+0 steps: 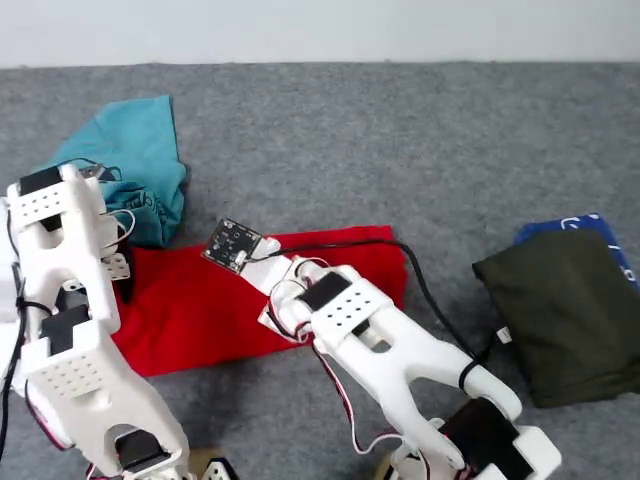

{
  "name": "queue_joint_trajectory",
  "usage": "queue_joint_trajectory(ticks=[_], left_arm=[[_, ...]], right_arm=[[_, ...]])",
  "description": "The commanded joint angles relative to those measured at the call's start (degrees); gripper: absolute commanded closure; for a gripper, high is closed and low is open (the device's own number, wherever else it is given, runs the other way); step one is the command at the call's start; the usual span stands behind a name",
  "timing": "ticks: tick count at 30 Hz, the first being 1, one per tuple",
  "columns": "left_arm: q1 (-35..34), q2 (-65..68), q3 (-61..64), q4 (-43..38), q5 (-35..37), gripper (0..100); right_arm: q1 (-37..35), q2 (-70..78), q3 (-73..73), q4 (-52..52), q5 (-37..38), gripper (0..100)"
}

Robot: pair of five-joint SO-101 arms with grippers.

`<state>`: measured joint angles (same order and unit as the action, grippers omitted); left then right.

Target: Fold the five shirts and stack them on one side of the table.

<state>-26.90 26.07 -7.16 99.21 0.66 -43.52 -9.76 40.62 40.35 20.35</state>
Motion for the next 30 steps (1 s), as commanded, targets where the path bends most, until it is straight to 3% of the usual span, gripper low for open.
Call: queue_joint_trajectory(ticks=[1,7,10,16,21,26,30], left_arm=[[-0.35,-2.37,0.13,1.05,-0.79,99],[-0.35,-2.37,0.13,1.05,-0.79,99],[-0.35,-2.37,0.22,1.05,-0.79,99],[-0.35,-2.37,0.22,1.14,-0.70,99],[-0.35,-2.37,0.22,1.23,-0.70,99],[-0.09,-2.55,0.22,1.23,-0.70,99],[1.14,-3.08,-0.22,1.23,-0.44,99]], right_arm=[[-0.22,-0.04,1.76,-5.85,-0.70,84.1],[-0.22,8.66,2.55,-15.43,-10.02,84.1],[-0.13,13.14,1.14,-17.71,-10.99,84.1],[0.04,10.86,-5.27,-6.90,-10.90,84.1],[1.19,-0.31,-9.05,4.35,-10.81,84.1],[6.64,-16.40,-9.23,10.95,-10.81,84.1],[14.55,-24.48,-9.23,15.87,-5.45,84.1]])
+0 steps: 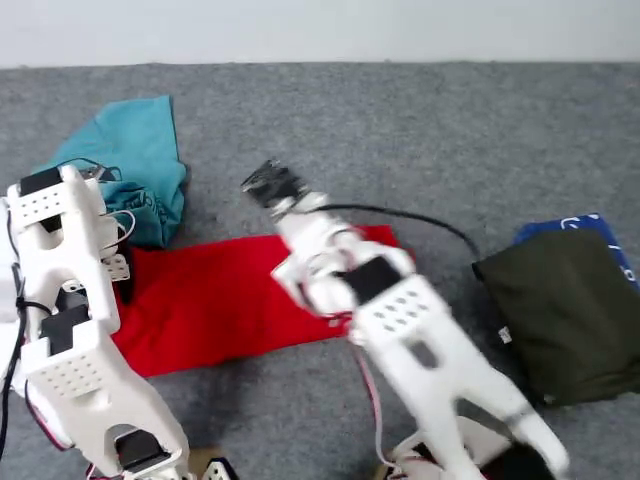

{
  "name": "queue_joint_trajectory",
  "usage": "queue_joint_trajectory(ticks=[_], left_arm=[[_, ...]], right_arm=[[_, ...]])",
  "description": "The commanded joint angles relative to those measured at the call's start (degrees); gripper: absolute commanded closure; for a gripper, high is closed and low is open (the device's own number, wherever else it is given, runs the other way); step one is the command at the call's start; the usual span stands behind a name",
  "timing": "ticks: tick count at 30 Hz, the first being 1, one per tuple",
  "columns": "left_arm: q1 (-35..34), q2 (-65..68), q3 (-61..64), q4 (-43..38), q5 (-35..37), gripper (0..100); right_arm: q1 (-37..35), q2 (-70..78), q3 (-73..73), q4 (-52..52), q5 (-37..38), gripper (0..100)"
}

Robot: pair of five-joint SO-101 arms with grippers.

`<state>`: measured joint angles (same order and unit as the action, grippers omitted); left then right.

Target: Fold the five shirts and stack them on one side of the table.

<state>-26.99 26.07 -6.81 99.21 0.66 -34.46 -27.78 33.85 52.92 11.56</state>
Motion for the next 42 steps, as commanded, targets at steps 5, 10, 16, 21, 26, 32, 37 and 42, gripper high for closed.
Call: queue_joint_trajectory(ticks=[5,10,16,21,26,32,37,42], left_arm=[[8.53,-3.16,-4.44,1.41,0.97,99],[16.97,-3.16,-8.40,1.41,4.66,99],[22.59,-3.16,-13.23,1.41,4.75,99],[32.35,-3.16,-15.78,1.41,4.84,99],[44.31,-3.16,-18.42,1.41,4.57,99],[53.54,-2.37,-22.55,1.23,4.31,99],[54.42,-2.37,-25.27,0.88,2.73,99],[55.12,-2.37,-25.54,-3.34,2.73,99]], right_arm=[[16.92,-8.13,-2.29,8.48,5.01,84.1],[23.69,-8.22,-2.20,11.47,4.84,84.1],[27.56,-8.31,1.41,11.82,5.01,84.1],[27.82,-8.57,5.10,9.80,5.01,84.1],[27.82,-8.57,5.27,9.80,5.01,84.1],[27.82,-8.57,5.27,9.80,5.10,84.1],[27.82,-8.57,5.27,9.80,5.10,84.1],[27.82,-8.66,5.27,10.07,5.10,84.1]])
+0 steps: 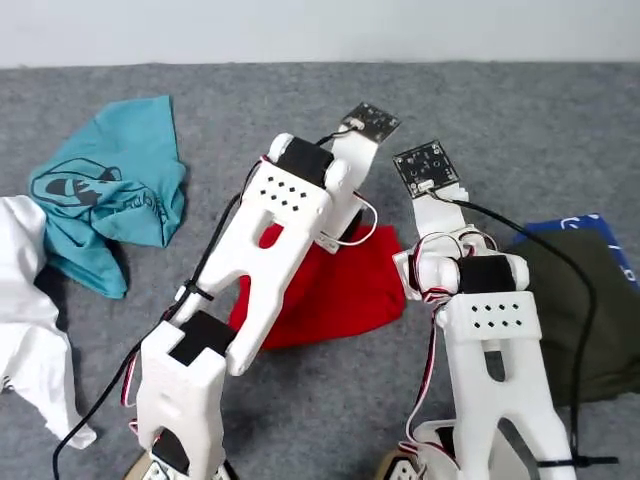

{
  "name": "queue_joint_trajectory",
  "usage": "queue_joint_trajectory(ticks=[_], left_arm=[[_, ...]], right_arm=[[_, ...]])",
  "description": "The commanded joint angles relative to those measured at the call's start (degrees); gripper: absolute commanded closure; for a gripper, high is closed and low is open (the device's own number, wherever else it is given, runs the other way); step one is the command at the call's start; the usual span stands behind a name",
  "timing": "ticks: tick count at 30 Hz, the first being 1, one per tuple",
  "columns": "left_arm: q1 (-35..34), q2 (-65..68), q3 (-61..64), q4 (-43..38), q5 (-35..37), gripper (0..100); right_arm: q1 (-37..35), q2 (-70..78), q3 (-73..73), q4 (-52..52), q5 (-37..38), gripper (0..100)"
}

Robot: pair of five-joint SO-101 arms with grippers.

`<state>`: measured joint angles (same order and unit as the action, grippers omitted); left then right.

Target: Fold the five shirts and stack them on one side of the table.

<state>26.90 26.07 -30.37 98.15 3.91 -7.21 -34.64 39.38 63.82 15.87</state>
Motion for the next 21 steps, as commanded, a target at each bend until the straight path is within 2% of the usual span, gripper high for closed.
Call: queue_joint_trajectory(ticks=[1,9,12,21], left_arm=[[1.76,-2.29,-1.89,-3.08,-0.53,99],[9.05,7.21,-2.59,-6.77,-0.70,99],[9.49,12.75,-6.46,-7.03,-0.44,99],[9.41,26.46,-29.93,1.93,-0.44,99]], right_arm=[[0.57,-1.80,-0.26,-0.84,0.79,84.1],[2.15,-1.89,-0.26,-1.01,0.79,84.1],[7.08,-1.89,-0.70,-1.19,0.79,84.1],[22.81,-1.89,-5.54,-1.19,0.62,84.1]])
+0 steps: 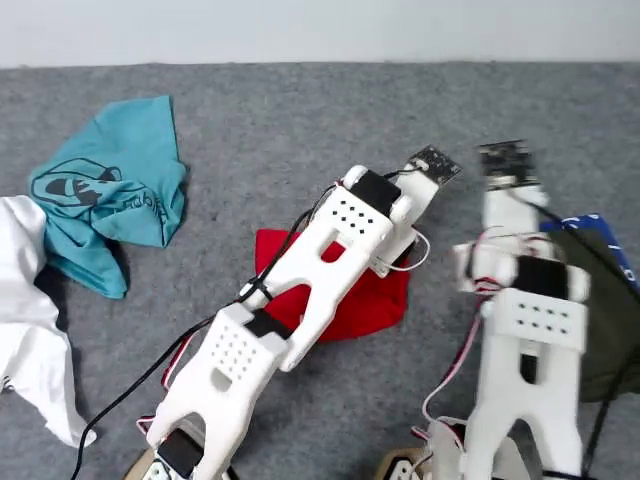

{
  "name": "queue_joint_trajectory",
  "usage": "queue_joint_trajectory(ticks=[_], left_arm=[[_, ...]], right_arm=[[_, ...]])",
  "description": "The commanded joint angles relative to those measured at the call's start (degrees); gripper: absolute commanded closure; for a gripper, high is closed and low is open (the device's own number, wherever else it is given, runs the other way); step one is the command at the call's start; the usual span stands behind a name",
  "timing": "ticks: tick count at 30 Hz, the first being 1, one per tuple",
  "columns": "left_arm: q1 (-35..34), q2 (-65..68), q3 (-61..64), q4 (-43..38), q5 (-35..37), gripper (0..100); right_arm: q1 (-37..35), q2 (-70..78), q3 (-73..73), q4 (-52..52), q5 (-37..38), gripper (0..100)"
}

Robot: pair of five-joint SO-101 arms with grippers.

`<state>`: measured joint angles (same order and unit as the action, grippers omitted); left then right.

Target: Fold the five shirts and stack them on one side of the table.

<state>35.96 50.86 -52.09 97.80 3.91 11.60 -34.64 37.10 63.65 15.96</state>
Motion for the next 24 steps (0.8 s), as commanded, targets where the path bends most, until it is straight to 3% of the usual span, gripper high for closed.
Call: queue_joint_trajectory(ticks=[1,19,24], left_arm=[[0.44,3.16,-10.07,2.73,-0.44,99],[2.64,7.12,-13.41,2.73,-0.79,98],[1.76,5.63,-13.49,2.81,-0.88,83]], right_arm=[[5.23,-1.89,-3.43,-1.01,0.53,84.1],[7.60,-1.89,-3.60,-0.57,0.44,84.1],[7.60,-1.89,-3.60,-0.48,0.53,84.1]])
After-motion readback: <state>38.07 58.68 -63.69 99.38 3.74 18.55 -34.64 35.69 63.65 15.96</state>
